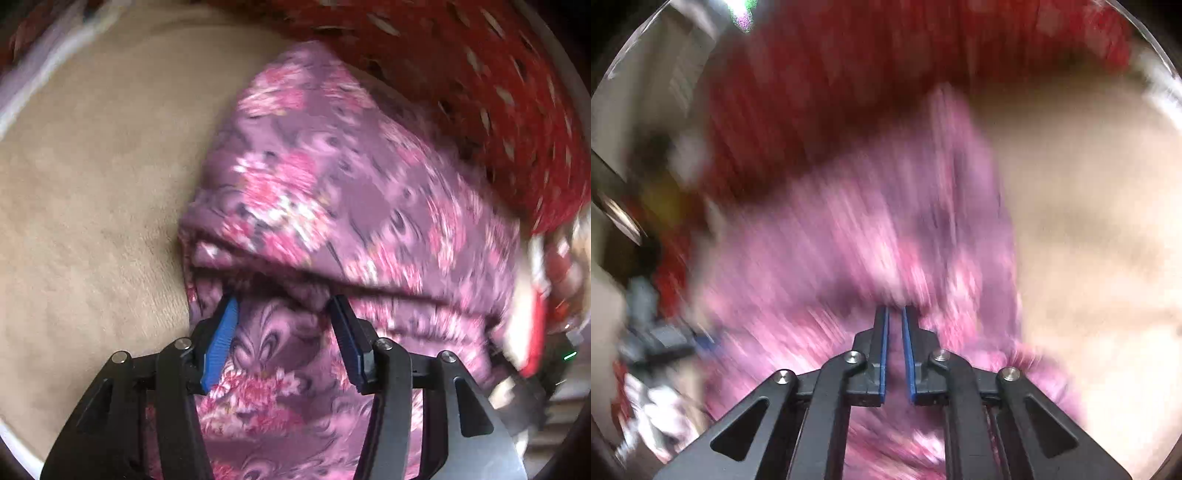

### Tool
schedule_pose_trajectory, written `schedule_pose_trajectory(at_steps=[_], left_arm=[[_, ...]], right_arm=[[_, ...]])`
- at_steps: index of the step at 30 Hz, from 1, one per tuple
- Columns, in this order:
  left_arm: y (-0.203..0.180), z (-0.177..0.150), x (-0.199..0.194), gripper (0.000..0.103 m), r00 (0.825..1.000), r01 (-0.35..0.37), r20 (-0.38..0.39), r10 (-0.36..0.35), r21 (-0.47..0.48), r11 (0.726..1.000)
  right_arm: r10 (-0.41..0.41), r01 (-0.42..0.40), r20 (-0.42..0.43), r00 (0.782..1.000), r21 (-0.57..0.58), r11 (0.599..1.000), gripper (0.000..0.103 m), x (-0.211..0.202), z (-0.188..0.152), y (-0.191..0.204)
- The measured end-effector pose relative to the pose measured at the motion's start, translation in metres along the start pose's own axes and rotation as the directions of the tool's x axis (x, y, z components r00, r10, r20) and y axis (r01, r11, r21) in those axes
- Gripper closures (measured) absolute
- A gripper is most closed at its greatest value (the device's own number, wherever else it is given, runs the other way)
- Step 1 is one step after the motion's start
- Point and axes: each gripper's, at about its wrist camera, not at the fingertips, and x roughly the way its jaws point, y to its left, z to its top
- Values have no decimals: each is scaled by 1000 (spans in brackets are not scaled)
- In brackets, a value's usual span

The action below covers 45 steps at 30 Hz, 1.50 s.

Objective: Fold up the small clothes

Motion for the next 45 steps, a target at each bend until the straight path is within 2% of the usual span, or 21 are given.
schedule_pose_trajectory(at_steps=[1, 5, 9, 10, 12, 15, 19, 21, 23, 25, 28, 30, 31, 32, 33, 34, 35, 37, 38, 42, 45], left_arm=[[-6, -6, -6, 52, 1000, 9, -14, -8, 36, 999], [-12, -40, -32, 52, 1000, 1, -20, 2, 143, 990], [8, -87, -51, 52, 997, -51, -47, 63, 217, 975], [17, -98, -55, 52, 996, -61, -53, 74, 212, 975], [45, -118, -65, 52, 996, -55, -61, 66, 165, 985], [88, -143, -80, 52, 998, -8, -62, 12, 58, 998], [127, -174, -84, 52, 996, 4, -89, -5, -14, 1000], [135, -187, -82, 52, 993, 32, -110, -36, -41, 999], [143, -197, -72, 51, 984, 98, -140, -107, -72, 993], [143, -206, -60, 51, 973, 130, -178, -145, -92, 987], [146, -222, -51, 51, 965, 118, -225, -136, -90, 989], [142, -227, -45, 51, 962, 108, -242, -126, -85, 990], [140, -229, -45, 62, 960, 116, -247, -132, -80, 990], [137, -229, -45, 86, 958, 120, -252, -135, -75, 990], [133, -228, -45, 96, 954, 129, -262, -142, -67, 989], [134, -232, -47, 97, 953, 138, -264, -149, -59, 989], [131, -235, -50, 97, 958, 126, -253, -134, -47, 991], [127, -237, -56, 97, 962, 131, -238, -134, -31, 991], [126, -238, -61, 97, 963, 140, -228, -142, -26, 990], [132, -230, -83, 98, 959, 222, -178, -220, -12, 975], [137, -225, -103, 98, 937, 321, -140, -320, -18, 947]], right_arm=[[12, -12, 62, 998, 4, 1000, 94, -10, -5, -1], [35, -34, -17, 999, 38, 999, 89, -40, -19, -3], [-6, 2, -93, 996, -43, 999, 72, -80, -60, -1], [-21, 15, -99, 995, -60, 998, 68, -90, -75, -2], [-47, 39, -102, 994, -77, 996, 66, -110, -100, -9], [-73, 66, -84, 994, -87, 994, 63, -135, -136, -20], [-24, 20, -66, 998, -55, 998, 55, -157, -178, -42], [-17, 15, -66, 998, -30, 999, 54, -160, -194, -55], [-4, 5, -68, 998, 0, 1000, 54, -154, -203, -62], [7, -6, -72, 997, 15, 1000, 54, -147, -211, -65], [19, -19, -92, 996, 1, 1000, 53, -136, -220, -60], [-9, 6, -82, 997, -36, 999, 53, -132, -224, -54], [-23, 18, -79, 997, -60, 998, 57, -132, -226, -51], [-21, 15, -84, 996, -72, 997, 62, -132, -228, -48], [-3, -5, -99, 995, -84, 996, 78, -132, -230, -45], [24, -36, -128, 991, -94, 995, 87, -131, -233, -42], [34, -51, -153, 988, -107, 993, 87, -130, -237, -38], [-6, -19, -152, 988, -162, 987, 95, -130, -244, -29], [-22, -4, -139, 990, -183, 983, 95, -131, -247, -25], [46, -52, -46, 998, -135, 990, 98, -157, -249, -21], [140, -136, 53, 989, -68, 988, 98, -189, -245, -17]])
